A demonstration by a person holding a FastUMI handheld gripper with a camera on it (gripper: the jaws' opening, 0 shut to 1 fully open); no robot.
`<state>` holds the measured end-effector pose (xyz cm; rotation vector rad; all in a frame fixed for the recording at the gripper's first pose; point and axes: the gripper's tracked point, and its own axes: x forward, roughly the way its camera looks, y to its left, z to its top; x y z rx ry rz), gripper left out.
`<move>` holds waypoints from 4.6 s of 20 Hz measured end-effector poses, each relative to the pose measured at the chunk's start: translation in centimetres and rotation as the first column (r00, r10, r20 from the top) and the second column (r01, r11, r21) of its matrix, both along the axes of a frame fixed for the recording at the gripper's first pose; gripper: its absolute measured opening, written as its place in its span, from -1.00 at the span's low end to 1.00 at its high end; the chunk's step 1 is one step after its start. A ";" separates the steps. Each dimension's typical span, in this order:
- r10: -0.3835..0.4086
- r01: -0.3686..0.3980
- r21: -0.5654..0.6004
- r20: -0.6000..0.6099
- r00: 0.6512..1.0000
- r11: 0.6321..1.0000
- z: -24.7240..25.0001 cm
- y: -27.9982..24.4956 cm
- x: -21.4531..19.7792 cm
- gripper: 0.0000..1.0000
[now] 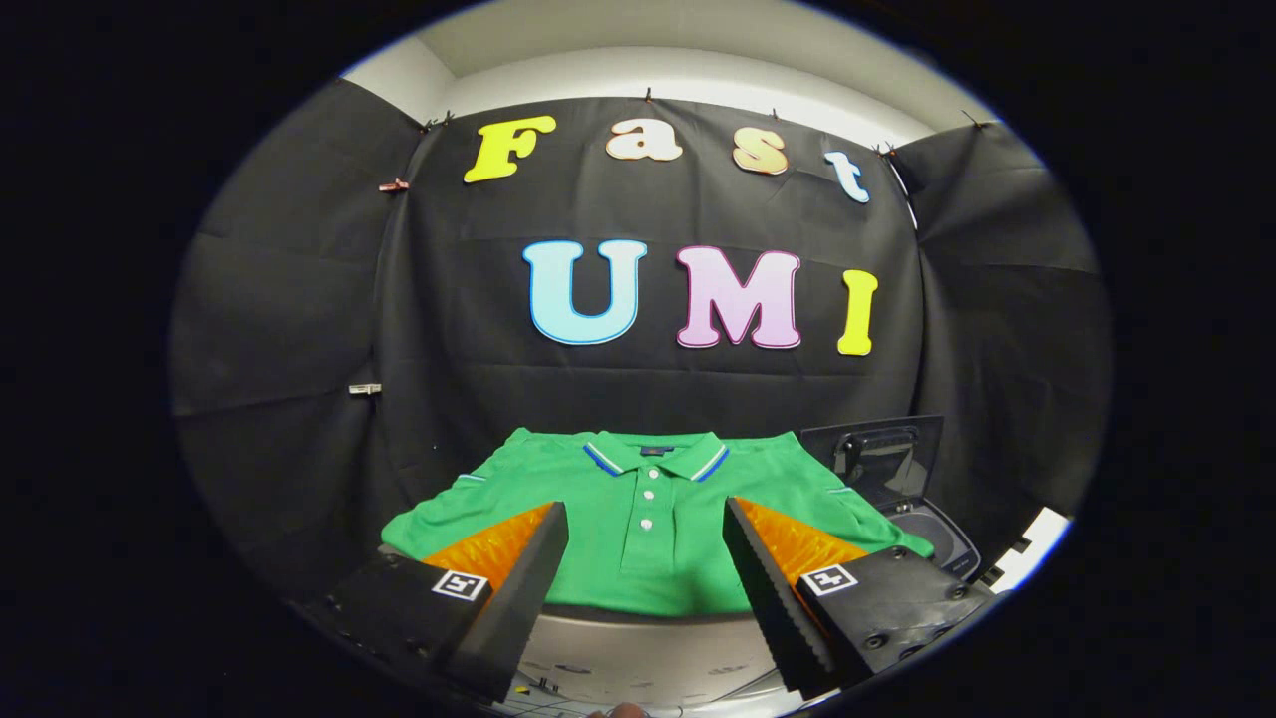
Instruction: Put the clothes into the washing machine and then close the washing machine lid.
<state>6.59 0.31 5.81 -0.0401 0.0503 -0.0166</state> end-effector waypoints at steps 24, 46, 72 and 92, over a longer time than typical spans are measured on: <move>-0.066 0.091 0.001 -0.682 0.728 0.996 -6.9 -3.0 13.3 0.97; -0.095 0.080 -0.051 -0.566 0.819 0.996 -6.0 -3.2 14.1 -0.86; -0.147 0.140 -0.049 -0.232 0.962 0.989 4.6 -7.0 12.2 -0.87; -0.169 0.164 -0.037 -0.225 0.960 0.986 6.5 -31.4 11.6 -0.87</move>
